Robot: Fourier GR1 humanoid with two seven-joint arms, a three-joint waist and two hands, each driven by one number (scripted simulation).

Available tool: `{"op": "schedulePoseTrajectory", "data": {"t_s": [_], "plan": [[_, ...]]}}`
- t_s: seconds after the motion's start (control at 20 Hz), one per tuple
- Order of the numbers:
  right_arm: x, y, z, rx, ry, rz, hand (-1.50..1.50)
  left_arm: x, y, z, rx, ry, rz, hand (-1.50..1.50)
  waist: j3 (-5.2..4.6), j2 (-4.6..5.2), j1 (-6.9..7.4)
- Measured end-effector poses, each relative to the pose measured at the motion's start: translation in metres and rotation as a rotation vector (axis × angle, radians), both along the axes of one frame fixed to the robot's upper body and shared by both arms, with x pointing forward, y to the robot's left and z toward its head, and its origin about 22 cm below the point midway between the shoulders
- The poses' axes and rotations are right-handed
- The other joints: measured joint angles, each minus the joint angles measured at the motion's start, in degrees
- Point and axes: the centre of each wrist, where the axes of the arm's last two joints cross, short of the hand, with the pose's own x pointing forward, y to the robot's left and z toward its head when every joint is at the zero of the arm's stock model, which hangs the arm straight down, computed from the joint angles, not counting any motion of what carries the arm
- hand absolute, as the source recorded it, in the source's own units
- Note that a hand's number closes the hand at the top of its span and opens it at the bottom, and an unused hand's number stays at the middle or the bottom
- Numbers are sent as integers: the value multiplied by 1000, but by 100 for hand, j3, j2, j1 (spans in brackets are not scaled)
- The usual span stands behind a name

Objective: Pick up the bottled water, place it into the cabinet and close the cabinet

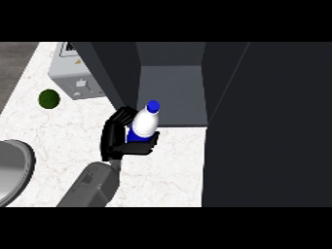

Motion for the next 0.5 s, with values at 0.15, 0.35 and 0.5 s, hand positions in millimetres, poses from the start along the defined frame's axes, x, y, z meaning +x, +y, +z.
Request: {"op": "schedulePoseTrajectory", "data": {"t_s": [0.15,0.35,0.5], "plan": [[2,1,-1,7,-11,2,-150,-1,-3,2,50,15,38,150,5,-6,-26],[3,-1,-1,0,-21,13,-150,-3,-6,4,100,32,107,150,15,-18,-83],[3,-1,-1,3,-25,20,-150,-4,-7,4,120,42,150,150,22,-24,-134]]}}
